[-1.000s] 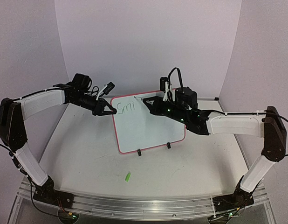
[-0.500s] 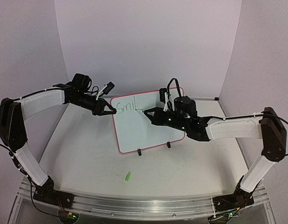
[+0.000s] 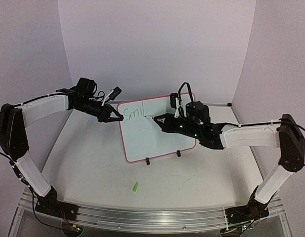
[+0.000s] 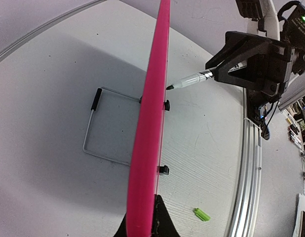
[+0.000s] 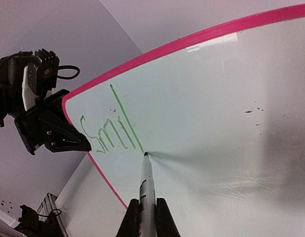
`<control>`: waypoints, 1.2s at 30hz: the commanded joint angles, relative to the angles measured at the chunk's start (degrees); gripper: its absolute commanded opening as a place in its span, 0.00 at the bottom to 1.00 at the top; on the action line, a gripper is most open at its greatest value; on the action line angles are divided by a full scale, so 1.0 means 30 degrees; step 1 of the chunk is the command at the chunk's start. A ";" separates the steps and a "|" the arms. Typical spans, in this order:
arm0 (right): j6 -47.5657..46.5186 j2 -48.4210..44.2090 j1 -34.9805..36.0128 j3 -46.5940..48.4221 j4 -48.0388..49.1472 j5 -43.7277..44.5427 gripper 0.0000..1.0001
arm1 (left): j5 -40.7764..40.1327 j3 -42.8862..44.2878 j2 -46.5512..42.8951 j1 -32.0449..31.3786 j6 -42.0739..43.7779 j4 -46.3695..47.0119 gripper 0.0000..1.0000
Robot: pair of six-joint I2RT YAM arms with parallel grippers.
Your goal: Write a sentence on the whiteboard
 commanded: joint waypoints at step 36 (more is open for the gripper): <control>-0.0765 0.0273 -0.1432 0.1399 0.0210 -0.3535 0.00 | -0.2244 0.0035 -0.0548 0.0136 0.1345 -0.0079 0.00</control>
